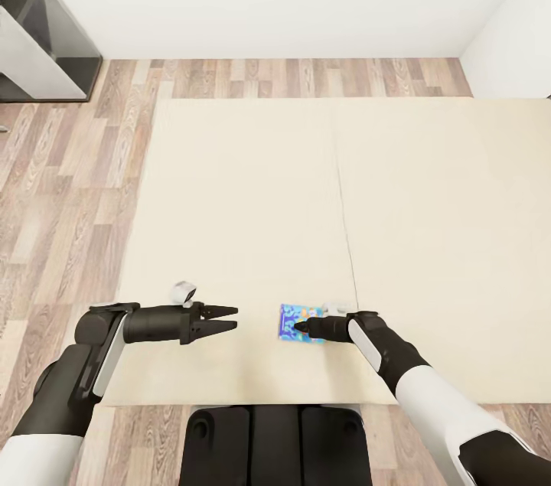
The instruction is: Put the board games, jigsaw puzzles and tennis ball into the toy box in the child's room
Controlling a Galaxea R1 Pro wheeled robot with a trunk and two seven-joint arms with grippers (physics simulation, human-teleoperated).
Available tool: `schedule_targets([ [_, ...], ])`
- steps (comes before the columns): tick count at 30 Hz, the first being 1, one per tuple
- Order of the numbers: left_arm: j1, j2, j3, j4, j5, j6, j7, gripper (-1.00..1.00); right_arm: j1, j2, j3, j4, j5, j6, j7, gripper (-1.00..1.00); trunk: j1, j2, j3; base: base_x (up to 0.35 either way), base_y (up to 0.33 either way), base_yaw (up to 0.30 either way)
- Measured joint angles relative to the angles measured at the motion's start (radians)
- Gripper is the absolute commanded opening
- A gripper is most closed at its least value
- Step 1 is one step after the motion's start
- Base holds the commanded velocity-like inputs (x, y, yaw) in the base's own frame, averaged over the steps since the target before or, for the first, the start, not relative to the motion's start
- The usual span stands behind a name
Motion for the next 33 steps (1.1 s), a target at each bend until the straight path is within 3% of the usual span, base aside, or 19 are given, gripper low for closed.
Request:
schedule_targets([
  [20, 0.0, 0.0, 0.0, 0.0, 0.0, 0.0, 0.0, 1.0, 0.0, 0.0, 0.0, 0.0, 0.0, 0.0, 0.001, 1.0, 0.0, 0.0, 0.0, 0.0, 0.11, 0.0],
  [33, 0.0, 0.0, 0.0, 0.0, 0.0, 0.0, 0.0, 1.0, 0.0, 0.0, 0.0, 0.0, 0.0, 0.0, 0.001, 1.0, 0.0, 0.0, 0.0, 0.0, 0.014, 0.0],
])
